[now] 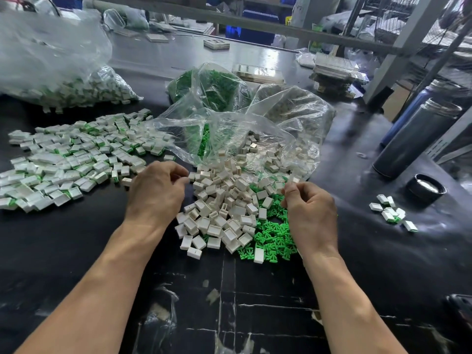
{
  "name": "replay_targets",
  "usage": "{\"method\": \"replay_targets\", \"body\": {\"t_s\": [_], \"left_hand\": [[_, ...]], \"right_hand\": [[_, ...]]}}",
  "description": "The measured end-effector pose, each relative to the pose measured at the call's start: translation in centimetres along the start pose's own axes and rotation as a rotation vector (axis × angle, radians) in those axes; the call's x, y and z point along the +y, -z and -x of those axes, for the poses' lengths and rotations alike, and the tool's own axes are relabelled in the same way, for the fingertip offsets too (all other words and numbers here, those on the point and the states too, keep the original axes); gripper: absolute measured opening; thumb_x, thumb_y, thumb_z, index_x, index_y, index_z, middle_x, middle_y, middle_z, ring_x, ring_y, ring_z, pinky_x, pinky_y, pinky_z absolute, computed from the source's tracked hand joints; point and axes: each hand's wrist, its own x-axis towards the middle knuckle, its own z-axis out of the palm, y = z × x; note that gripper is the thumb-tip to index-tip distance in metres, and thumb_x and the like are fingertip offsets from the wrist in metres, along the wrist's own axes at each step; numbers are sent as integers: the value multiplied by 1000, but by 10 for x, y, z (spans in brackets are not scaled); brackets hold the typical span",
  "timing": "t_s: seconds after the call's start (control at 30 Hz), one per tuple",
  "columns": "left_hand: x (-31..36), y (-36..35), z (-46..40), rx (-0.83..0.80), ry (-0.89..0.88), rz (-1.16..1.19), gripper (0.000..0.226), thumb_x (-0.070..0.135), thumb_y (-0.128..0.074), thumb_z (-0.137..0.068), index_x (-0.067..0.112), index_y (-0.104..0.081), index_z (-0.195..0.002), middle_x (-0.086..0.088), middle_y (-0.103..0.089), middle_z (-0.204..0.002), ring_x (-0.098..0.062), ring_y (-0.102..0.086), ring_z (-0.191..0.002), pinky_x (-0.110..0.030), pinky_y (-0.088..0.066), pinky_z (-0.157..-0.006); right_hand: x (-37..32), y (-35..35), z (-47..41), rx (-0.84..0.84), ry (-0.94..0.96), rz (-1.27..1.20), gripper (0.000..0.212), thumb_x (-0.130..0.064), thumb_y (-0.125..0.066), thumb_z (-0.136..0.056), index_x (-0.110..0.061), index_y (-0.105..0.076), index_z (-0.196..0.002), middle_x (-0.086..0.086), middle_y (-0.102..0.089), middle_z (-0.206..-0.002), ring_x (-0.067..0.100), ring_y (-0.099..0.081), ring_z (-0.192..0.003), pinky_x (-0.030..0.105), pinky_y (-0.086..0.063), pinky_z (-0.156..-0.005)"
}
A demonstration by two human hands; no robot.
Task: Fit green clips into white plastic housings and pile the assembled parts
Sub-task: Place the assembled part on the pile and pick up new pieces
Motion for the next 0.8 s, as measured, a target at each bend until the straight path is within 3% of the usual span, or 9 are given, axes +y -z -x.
{"method": "replay_targets", "body": {"t_s": [0.07,0.13,0.23,0.33,0.43,0.57,0.67,0.8], "left_hand": [[5,-6,4,-61,5,70,7,28,-75,-92,26,-73,-98,13,-70,-88,-2,-64,-79,-26,-55,-73],[7,-10,7,-78,7,84,10,33,-77,-91,27,-72,-98,16,-68,-84,-2,-64,-78,-27,-55,-73],[7,-14,8,-84,-6,23,15,37,-76,-91,27,-74,-101,12,-69,-87,-7,-65,-80,-29,-55,-76],[7,-16,8,-82,-20,2,16,37,-77,-90,25,-75,-100,10,-72,-89,-10,-67,-83,-34,-59,-81],[7,-15,8,-68,-21,10,14,38,-79,-88,26,-73,-90,14,-68,-79,-4,-64,-75,-30,-56,-75],[8,-14,8,-61,-6,69,15,35,-82,-86,29,-69,-83,15,-68,-72,1,-64,-63,-23,-55,-61],[11,-12,8,-33,-12,154,16,32,-83,-85,30,-67,-82,15,-68,-69,8,-64,-63,-8,-47,-50],[17,-11,10,-42,-17,294,16,27,-81,-86,31,-66,-88,12,-70,-80,1,-68,-68,-19,-58,-61]], "right_hand": [[1,4,-4,-19,0,82,27,-39,-62,-100,-20,-73,-84,-4,-71,-78,19,-66,-76,38,-55,-73],[3,9,-8,-63,-11,202,22,-37,-64,-99,-21,-74,-89,-3,-72,-83,23,-67,-84,43,-57,-81],[5,18,-14,-121,-50,377,15,-38,-67,-97,-27,-74,-89,-9,-71,-86,21,-67,-90,38,-55,-84],[4,25,-17,-179,-82,460,9,-40,-72,-94,-36,-73,-86,-22,-66,-81,8,-64,-81,31,-50,-80],[4,27,-18,-233,-106,463,11,-40,-77,-90,-39,-73,-80,-23,-67,-77,-3,-60,-77,32,-55,-82],[3,23,-16,-248,-109,486,12,-43,-81,-85,-39,-72,-80,-20,-69,-84,4,-65,-83,36,-57,-88],[3,20,-15,-253,-98,568,14,-48,-81,-85,-37,-72,-85,-12,-68,-100,14,-65,-94,37,-54,-92],[2,14,-14,-245,-69,627,16,-49,-79,-86,-35,-72,-89,-8,-67,-106,18,-64,-98,37,-53,-93]]}}
